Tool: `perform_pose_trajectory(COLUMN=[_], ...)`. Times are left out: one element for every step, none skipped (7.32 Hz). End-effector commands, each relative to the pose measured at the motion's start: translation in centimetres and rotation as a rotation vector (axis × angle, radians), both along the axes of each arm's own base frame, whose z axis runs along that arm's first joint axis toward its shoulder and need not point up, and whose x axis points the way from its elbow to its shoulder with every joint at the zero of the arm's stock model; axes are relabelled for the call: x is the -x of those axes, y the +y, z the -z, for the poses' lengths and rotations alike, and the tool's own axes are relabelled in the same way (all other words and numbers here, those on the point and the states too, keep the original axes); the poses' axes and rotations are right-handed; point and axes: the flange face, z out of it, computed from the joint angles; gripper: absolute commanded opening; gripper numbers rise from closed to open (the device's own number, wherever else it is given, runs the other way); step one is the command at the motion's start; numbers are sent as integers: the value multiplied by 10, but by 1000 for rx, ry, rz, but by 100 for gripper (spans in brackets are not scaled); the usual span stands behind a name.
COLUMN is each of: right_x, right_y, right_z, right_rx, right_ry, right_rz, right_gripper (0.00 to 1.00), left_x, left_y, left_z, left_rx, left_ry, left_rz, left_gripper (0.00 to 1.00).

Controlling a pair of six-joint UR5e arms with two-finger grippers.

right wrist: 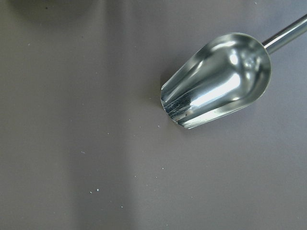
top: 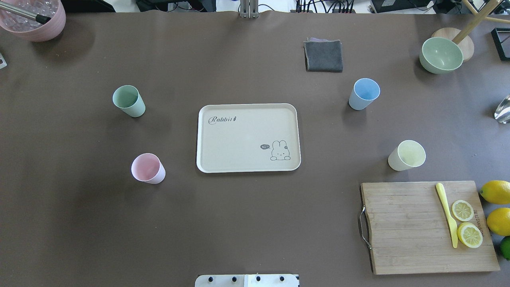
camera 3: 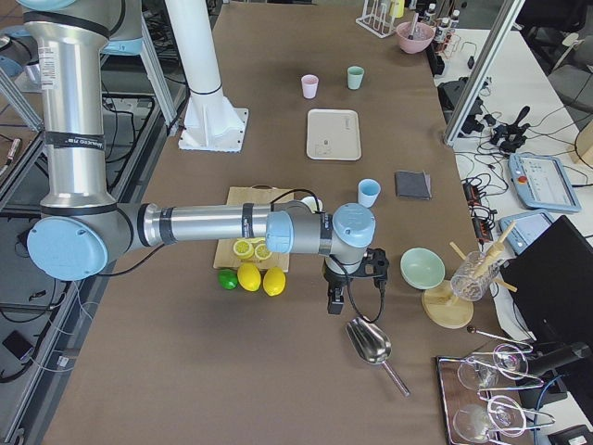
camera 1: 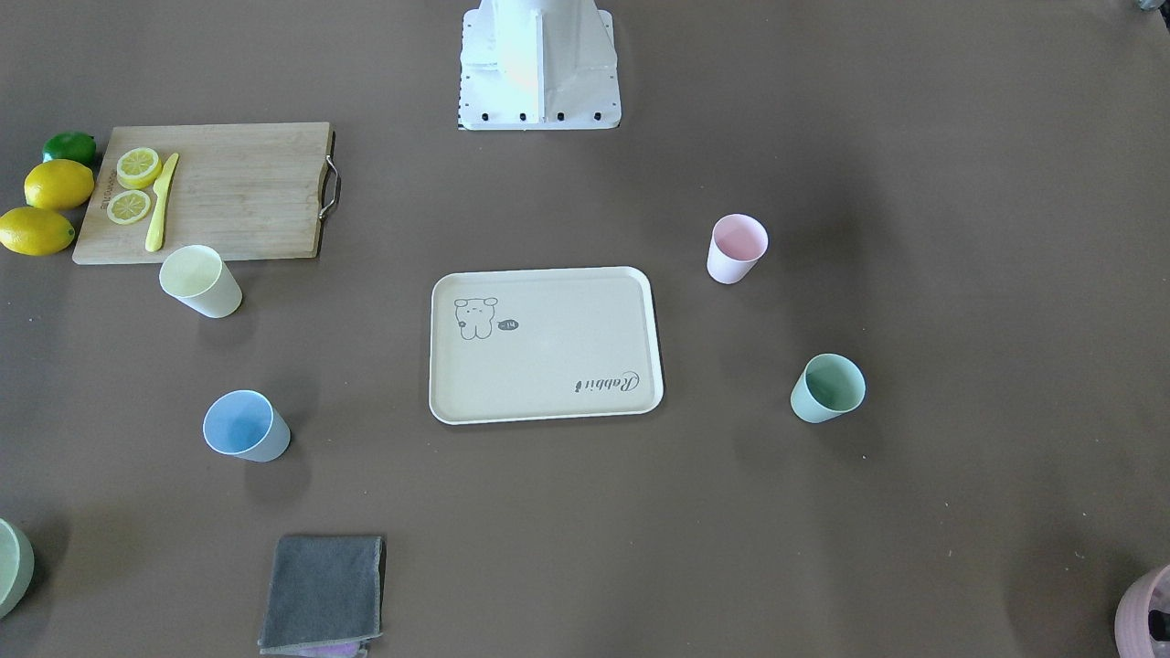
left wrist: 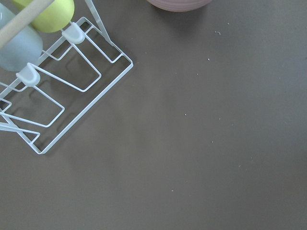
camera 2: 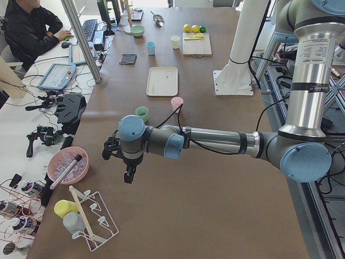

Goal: Place all cups on tray

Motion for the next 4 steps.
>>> perform_pose_trajectory(right_x=[0, 0, 0, 0], right_y=[0, -1, 2, 2], right_z=[2, 0, -5, -5], right_rx=[-3, -22, -34, -33], right_ry=[-3, -2, -2, -1], right_rz=[0, -1, -1, -1], right_gripper=[100, 100, 100, 100], left_x=[0, 0, 0, 0], left_y=[0, 0, 1, 1], left_z=[0, 0, 1, 0], left_rx=[-1, -1, -2, -2], left_ry=[-3, -4, -4, -3], left_rz=[1, 1, 1, 0], left_gripper=[98, 98, 98, 98])
